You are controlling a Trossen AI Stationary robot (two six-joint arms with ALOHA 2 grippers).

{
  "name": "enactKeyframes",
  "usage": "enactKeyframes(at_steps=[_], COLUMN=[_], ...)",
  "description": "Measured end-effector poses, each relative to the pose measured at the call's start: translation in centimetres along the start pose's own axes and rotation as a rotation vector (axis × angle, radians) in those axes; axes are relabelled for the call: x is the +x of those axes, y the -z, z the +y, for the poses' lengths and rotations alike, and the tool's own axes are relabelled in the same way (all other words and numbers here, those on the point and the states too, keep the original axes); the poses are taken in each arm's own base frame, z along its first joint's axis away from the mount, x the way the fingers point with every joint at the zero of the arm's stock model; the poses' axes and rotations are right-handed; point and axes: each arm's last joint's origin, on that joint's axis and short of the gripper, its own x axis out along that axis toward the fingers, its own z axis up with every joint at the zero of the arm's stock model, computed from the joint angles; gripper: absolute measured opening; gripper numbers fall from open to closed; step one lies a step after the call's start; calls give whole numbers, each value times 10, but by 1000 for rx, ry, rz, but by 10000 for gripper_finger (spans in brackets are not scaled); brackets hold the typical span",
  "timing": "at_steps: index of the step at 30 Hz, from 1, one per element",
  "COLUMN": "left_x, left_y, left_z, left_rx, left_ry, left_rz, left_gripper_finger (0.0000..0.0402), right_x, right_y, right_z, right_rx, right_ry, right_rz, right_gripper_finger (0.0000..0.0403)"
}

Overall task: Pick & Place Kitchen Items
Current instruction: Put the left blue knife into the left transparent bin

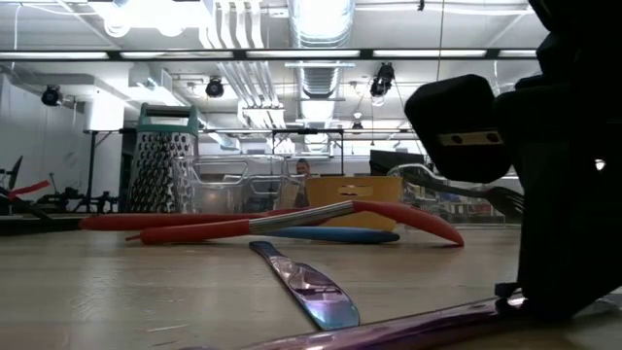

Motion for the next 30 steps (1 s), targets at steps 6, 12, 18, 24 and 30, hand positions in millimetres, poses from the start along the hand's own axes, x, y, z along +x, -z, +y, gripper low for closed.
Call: enactKeyframes(at_steps=[6,12,18,24,30], left_x=[-13,-21,-21,-23,-23], left_y=[-5,-12,-15,-21,-21], left_z=[-19,-48,-54,-60,-59], left_rx=[244,497,490,518,525], left_ry=[56,163,181,195,195], left_rz=[113,210,235,220,219], left_gripper_finger=[23,22,15,9,16], right_x=[5,13,6,-5,-6], right_y=[1,3,-5,-12,-19], right_z=[2,4,2,-1,0], right_rx=[-43,-76,-111,-119,-133], right_ry=[-97,-145,-119,32,66], right_rz=[-21,-63,-102,-108,-188], right_gripper_finger=[8,8,8,8,8])
